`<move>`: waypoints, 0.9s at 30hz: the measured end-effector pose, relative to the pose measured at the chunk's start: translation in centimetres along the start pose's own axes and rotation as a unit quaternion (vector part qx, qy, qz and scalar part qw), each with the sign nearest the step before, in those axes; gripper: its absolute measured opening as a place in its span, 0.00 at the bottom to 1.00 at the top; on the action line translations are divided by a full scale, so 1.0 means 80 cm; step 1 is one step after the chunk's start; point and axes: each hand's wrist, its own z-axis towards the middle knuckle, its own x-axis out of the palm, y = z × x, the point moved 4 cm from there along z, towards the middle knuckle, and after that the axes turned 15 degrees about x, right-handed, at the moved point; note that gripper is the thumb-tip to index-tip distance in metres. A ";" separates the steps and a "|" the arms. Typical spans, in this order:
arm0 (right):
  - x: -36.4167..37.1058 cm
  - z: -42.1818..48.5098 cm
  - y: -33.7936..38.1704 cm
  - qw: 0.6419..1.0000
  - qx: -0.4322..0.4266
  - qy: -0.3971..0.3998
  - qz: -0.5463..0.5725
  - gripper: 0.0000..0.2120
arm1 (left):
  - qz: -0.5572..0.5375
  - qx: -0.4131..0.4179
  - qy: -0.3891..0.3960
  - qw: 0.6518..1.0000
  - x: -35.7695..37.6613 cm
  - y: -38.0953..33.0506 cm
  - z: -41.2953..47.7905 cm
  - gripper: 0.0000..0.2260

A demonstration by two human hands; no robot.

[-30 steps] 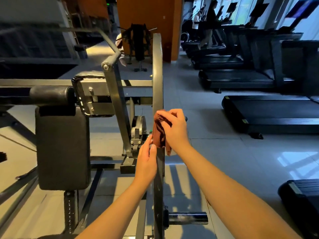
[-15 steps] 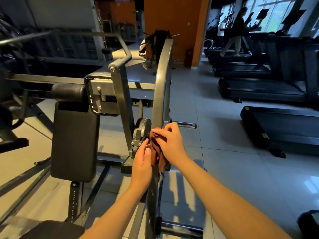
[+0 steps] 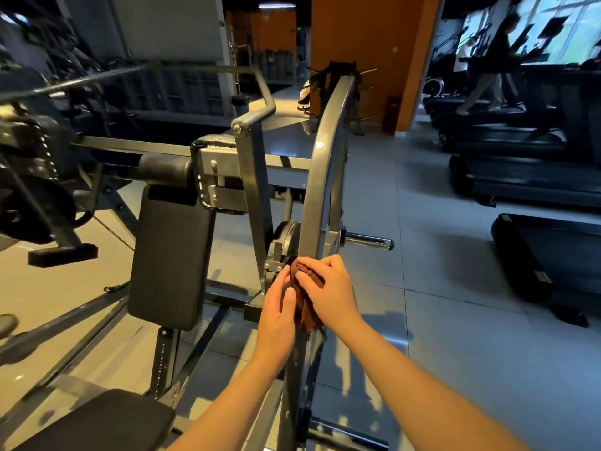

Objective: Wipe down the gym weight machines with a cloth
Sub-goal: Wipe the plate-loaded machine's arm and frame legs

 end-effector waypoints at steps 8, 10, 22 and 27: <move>-0.009 -0.003 0.017 0.998 -0.001 0.040 0.044 0.09 | 0.034 0.052 -0.045 0.997 0.008 -0.008 0.027 0.22; -0.017 0.008 0.017 0.998 -0.001 -0.030 0.049 0.08 | 0.069 0.089 -0.067 0.991 0.002 -0.019 0.049 0.22; 0.000 0.026 0.001 0.986 0.092 -0.091 0.102 0.13 | 0.145 0.123 0.049 0.981 0.024 -0.011 0.094 0.25; 0.013 0.006 -0.025 0.986 0.112 -0.076 0.094 0.14 | 0.124 0.088 0.066 0.986 0.015 0.017 0.048 0.23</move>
